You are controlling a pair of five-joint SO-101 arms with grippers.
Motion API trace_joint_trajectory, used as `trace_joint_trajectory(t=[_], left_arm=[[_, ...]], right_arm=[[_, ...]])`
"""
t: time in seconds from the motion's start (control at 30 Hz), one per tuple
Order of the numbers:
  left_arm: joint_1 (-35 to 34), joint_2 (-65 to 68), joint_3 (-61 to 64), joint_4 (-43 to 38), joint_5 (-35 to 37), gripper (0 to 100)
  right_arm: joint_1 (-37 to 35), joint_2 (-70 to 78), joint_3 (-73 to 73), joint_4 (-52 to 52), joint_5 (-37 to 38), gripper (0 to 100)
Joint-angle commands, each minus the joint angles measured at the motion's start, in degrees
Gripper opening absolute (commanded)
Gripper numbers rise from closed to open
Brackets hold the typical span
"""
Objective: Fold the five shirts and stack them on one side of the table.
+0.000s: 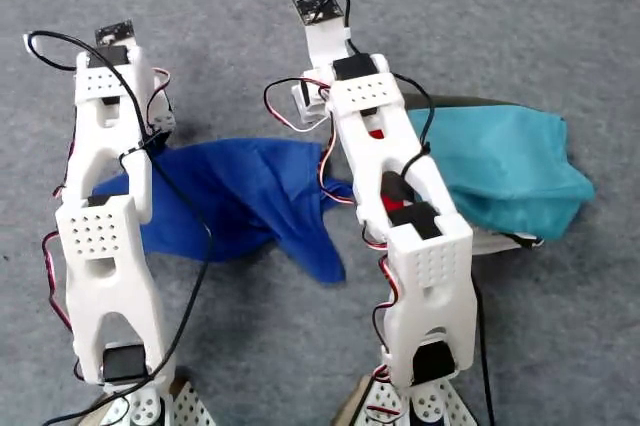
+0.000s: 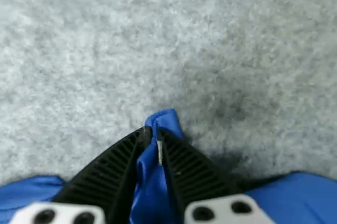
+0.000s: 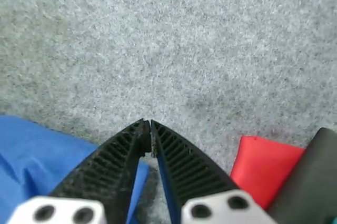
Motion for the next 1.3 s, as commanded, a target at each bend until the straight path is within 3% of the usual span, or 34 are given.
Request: trace_joint_trajectory(t=[0.0,0.6,0.67,0.77,0.93,1.27], left_arm=[[0.2,-0.9,-5.4,3.3,0.5,5],[0.2,-1.5,-7.3,4.0,3.2,2],[0.2,-2.8,-10.9,7.1,3.5,2],[-0.8,-6.3,-21.4,14.3,3.4,2],[-5.5,-18.2,-32.2,14.3,5.9,2],[-13.9,-43.6,-32.3,14.2,7.8,2]], right_arm=[[0.0,-0.2,0.5,-1.1,-0.6,0.4],[0.0,-0.2,0.6,-1.1,-0.5,0.4],[0.0,-0.2,0.6,-1.1,-0.5,0.4],[0.0,-0.2,0.6,-1.1,-0.5,0.4],[0.0,-0.2,0.6,-1.1,-0.6,0.4],[-0.6,-0.8,0.0,-0.2,-0.3,0.4]])
